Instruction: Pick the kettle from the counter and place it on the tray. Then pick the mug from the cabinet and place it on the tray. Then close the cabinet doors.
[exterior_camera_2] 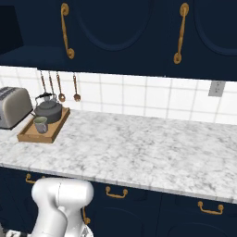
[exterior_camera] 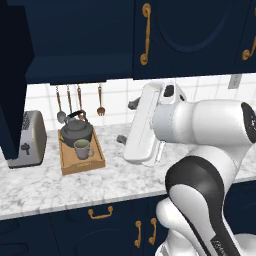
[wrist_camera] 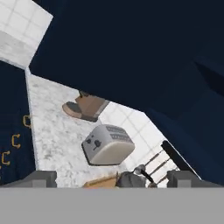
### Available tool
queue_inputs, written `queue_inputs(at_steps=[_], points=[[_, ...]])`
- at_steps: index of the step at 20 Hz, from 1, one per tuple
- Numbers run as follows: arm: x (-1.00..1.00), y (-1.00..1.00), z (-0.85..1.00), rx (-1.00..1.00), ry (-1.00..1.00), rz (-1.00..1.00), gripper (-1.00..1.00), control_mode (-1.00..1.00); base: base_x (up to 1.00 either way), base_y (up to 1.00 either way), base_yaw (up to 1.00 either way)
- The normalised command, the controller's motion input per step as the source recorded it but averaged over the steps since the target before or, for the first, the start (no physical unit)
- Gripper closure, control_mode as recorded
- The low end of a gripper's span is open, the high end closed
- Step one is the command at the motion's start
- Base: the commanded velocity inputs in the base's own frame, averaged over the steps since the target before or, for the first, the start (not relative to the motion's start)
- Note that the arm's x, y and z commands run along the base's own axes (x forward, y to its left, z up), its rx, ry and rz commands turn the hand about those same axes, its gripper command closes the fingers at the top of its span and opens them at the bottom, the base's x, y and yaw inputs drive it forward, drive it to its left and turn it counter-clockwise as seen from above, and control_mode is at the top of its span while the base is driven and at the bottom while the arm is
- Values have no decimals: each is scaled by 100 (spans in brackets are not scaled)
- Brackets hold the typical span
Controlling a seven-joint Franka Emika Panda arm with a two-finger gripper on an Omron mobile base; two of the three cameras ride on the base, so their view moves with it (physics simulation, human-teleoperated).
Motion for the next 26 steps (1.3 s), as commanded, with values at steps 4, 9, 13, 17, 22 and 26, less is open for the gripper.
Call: queue_inputs(at_steps=[4, 9, 13, 17, 22, 26], points=[[-48, 48, 24, -22, -29, 29, -100, -100, 0, 0, 0], [-61, 59, 13, -22, -38, 10, -100, -100, 0, 0, 0], [-52, 57, 26, -14, -18, 0, -100, -100, 0, 0, 0], [-40, 55, 36, -14, -10, 0, -100, -100, 0, 0, 0], [-43, 40, 14, -17, -18, 2, -100, -100, 0, 0, 0], [-23, 58, 0, -16, -11, -3, -100, -100, 0, 0, 0]])
